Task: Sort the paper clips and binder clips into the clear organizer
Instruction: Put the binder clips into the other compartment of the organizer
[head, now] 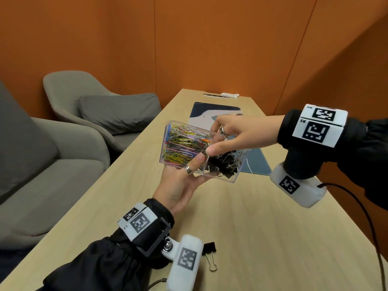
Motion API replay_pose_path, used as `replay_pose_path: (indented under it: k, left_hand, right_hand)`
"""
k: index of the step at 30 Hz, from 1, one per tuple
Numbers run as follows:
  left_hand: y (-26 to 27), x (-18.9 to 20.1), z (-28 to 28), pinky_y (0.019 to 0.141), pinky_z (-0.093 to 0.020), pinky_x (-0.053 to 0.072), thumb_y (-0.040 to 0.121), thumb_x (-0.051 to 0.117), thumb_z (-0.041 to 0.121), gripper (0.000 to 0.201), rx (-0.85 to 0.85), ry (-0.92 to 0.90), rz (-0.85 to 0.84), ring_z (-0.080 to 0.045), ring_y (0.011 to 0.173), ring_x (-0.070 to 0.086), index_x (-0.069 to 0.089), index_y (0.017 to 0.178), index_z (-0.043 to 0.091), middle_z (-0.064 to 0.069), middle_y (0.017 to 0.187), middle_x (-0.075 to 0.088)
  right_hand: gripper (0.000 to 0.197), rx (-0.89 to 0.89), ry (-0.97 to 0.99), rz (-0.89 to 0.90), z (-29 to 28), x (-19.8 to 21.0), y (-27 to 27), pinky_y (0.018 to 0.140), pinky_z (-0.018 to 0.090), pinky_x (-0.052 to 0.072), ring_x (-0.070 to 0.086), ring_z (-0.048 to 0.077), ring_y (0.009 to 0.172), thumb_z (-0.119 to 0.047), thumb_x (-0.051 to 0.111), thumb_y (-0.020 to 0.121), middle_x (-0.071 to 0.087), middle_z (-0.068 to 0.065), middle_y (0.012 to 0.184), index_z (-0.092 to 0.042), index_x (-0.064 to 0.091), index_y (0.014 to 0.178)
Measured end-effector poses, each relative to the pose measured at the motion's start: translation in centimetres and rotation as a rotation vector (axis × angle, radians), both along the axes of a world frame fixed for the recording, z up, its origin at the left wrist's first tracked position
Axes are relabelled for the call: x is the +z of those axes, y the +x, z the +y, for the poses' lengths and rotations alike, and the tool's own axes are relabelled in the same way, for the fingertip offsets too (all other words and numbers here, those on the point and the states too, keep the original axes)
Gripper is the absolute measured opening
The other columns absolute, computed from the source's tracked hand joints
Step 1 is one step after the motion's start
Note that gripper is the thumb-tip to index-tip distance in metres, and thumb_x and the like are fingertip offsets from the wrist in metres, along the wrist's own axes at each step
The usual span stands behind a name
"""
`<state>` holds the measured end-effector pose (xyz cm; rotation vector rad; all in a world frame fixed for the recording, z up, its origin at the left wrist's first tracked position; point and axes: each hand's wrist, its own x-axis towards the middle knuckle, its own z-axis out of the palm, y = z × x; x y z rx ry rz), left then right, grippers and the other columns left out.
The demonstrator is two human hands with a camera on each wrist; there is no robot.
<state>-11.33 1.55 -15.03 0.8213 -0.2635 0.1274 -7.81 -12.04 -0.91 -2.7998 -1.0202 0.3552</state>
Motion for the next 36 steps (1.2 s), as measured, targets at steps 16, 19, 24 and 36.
replay_pose_path:
  k: [16,19,24,36]
  left_hand:
    - [0.2,-0.1,0.0,0.077,-0.049,0.056,0.079,0.063,0.001,0.052,-0.034,-0.040,-0.020,-0.025,0.104,0.064,0.049,0.128,0.010,-0.011,0.119,0.065]
    - [0.2,-0.2,0.0,0.073,-0.045,0.056,0.066,0.080,0.011,0.068,-0.054,-0.058,-0.029,-0.022,0.093,0.067,0.050,0.127,0.007,-0.010,0.110,0.067]
    - [0.2,-0.3,0.1,0.077,-0.051,0.055,0.058,0.087,0.022,0.075,-0.065,-0.073,-0.033,-0.019,0.083,0.066,0.052,0.123,0.006,-0.009,0.101,0.067]
    - [0.3,-0.5,-0.1,0.080,-0.056,0.054,0.075,0.060,0.003,0.045,-0.018,-0.048,0.022,-0.031,0.103,0.061,0.054,0.119,0.009,-0.013,0.113,0.066]
  right_hand:
    - [0.105,0.014,-0.183,-0.070,0.3,0.4,1.0,0.098,0.048,0.043,0.054,0.029,0.109,-0.086,0.038,0.046,0.053,0.005,0.118,-0.003,0.063,0.104]
    - [0.098,0.001,-0.213,-0.011,0.6,0.2,0.6,0.102,0.043,0.041,0.051,0.023,0.115,-0.079,0.039,0.053,0.047,0.000,0.125,-0.006,0.064,0.112]
    - [0.082,0.019,-0.218,-0.042,1.2,0.2,-0.1,0.101,0.037,0.041,0.051,0.017,0.112,-0.072,0.038,0.064,0.046,-0.005,0.121,-0.008,0.069,0.105]
    - [0.042,0.002,-0.317,-0.091,1.7,0.3,0.2,0.080,0.027,0.043,0.052,0.020,0.099,-0.051,0.048,0.090,0.052,0.002,0.111,-0.016,0.047,0.113]
